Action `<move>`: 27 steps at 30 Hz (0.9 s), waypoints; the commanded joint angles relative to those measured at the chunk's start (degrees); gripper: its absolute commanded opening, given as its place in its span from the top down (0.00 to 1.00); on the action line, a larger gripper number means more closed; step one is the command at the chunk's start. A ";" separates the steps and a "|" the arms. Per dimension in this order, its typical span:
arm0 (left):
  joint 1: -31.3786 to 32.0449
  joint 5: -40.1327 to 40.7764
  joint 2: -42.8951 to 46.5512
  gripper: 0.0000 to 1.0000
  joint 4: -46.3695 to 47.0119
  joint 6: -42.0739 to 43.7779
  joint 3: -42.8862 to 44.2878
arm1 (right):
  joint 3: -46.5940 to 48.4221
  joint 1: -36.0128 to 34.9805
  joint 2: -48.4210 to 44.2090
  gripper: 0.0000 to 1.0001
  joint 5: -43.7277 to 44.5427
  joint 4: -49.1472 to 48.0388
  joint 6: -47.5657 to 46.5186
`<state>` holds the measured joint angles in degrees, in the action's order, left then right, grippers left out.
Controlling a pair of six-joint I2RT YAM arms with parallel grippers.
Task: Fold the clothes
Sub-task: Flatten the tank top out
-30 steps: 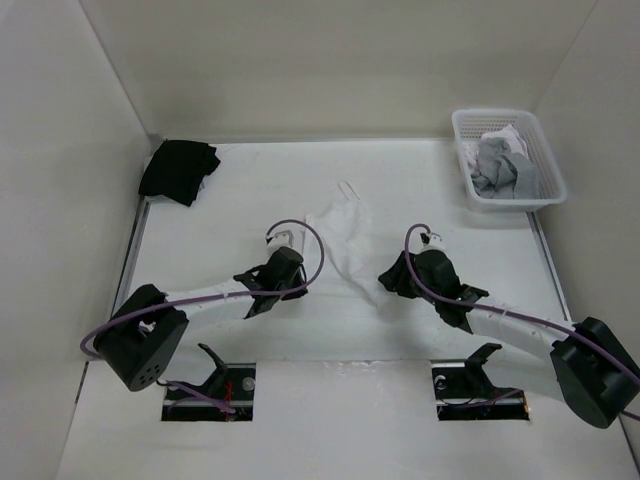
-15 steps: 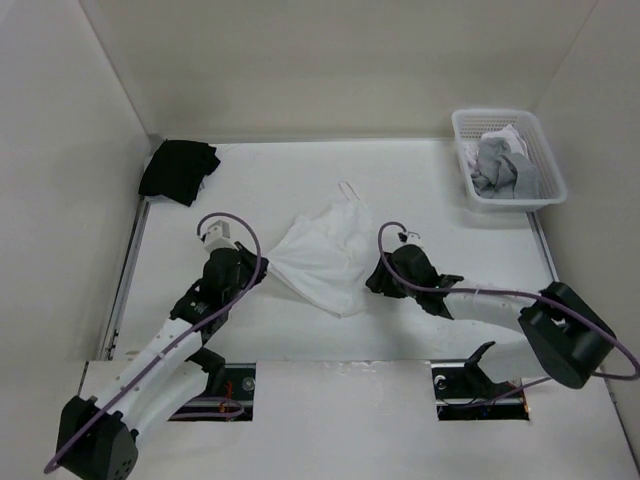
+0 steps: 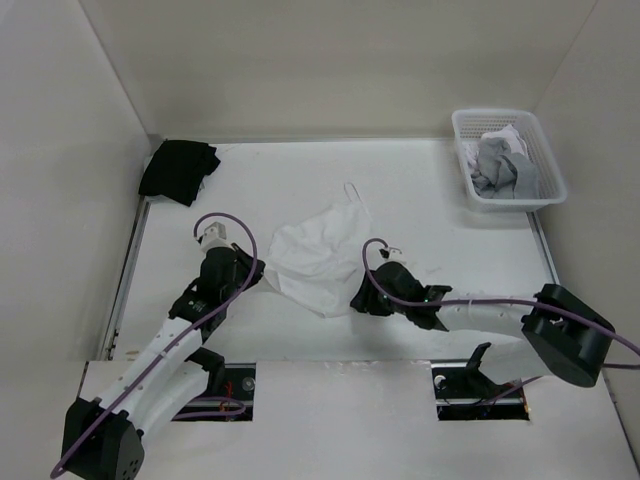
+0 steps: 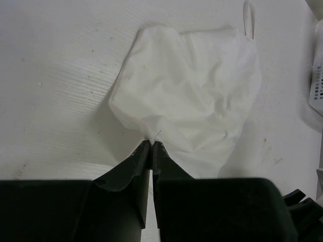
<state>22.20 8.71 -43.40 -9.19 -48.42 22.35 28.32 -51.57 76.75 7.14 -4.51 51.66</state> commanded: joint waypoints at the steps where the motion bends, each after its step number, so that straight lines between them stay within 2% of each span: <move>1: 0.43 -0.89 0.24 0.96 3.13 0.43 0.24 | -1.15 -0.94 1.20 0.56 0.52 -2.42 5.64; 8: 0.43 -1.50 0.86 0.96 3.13 0.96 -0.11 | -4.06 -0.94 2.79 0.64 -0.19 -9.01 11.70; 13: 0.43 -1.50 1.38 0.96 3.13 1.23 -0.11 | -4.85 -0.85 5.42 0.71 -4.58 -14.55 13.46; 15: 0.43 -1.50 1.47 0.96 3.13 1.23 -0.11 | -4.94 -0.85 6.65 0.75 -5.20 -16.31 14.34; 17: 0.43 -1.50 1.56 0.96 3.13 1.23 -0.11 | -5.55 -0.77 6.57 0.86 -4.86 -17.63 15.04; 19: 0.35 -1.50 1.82 0.96 3.13 1.23 0.15 | -6.25 -0.68 3.86 0.93 -3.28 -17.20 15.40; 23: -0.09 -1.42 3.05 0.97 3.04 1.58 3.30 | -5.91 -0.85 -8.60 0.97 2.17 -10.36 12.34; 27: 0.17 0.08 4.63 0.98 3.13 2.02 10.42 | 1.46 -0.94 -25.39 0.99 9.64 6.94 5.31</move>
<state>22.26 7.75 -41.04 -9.78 -47.70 25.36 23.35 -52.21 60.05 9.34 -6.92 62.41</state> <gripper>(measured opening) 0.040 0.020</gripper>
